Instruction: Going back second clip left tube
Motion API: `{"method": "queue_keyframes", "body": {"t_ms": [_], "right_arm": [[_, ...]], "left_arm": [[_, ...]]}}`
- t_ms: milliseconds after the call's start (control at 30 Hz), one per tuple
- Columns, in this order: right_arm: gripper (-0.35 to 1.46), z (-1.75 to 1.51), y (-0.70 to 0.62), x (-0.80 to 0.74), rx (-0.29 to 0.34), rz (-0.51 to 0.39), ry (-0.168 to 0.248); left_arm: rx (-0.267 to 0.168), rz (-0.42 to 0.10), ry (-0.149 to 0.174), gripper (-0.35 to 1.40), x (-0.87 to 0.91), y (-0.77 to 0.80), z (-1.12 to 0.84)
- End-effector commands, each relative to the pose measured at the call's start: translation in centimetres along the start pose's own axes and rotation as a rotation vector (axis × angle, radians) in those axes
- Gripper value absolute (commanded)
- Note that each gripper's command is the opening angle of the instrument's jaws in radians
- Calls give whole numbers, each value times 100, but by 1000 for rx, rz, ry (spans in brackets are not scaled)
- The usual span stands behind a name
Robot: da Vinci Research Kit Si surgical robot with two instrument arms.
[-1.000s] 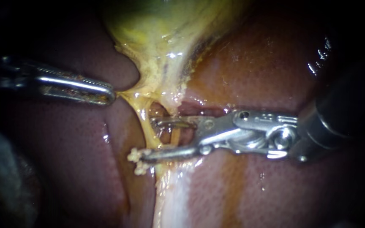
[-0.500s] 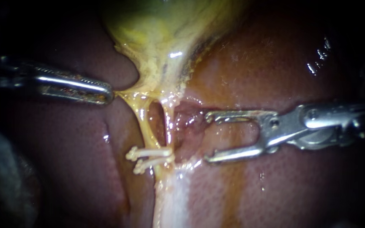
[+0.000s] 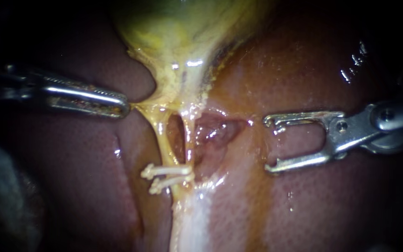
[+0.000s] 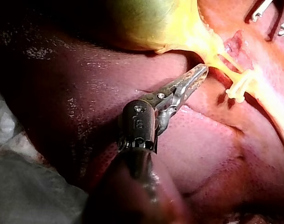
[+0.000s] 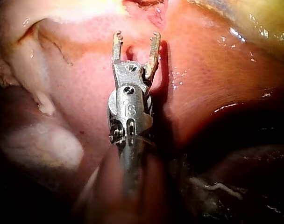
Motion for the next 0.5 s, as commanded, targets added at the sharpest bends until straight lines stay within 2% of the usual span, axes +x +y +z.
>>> {"method": "queue_keyframes", "body": {"t_ms": [33,267,500], "right_arm": [[50,-1,0,0,0,0,1],[50,-2,-1,-1,1,-1,1],[50,-3,-2,-1,2,-1,1]], "left_arm": [[0,2,-2,-35,-2,0,4],[-10,8,-7,-35,-19,-2,31],[-13,9,-8,-35,-19,-2,32]]}}
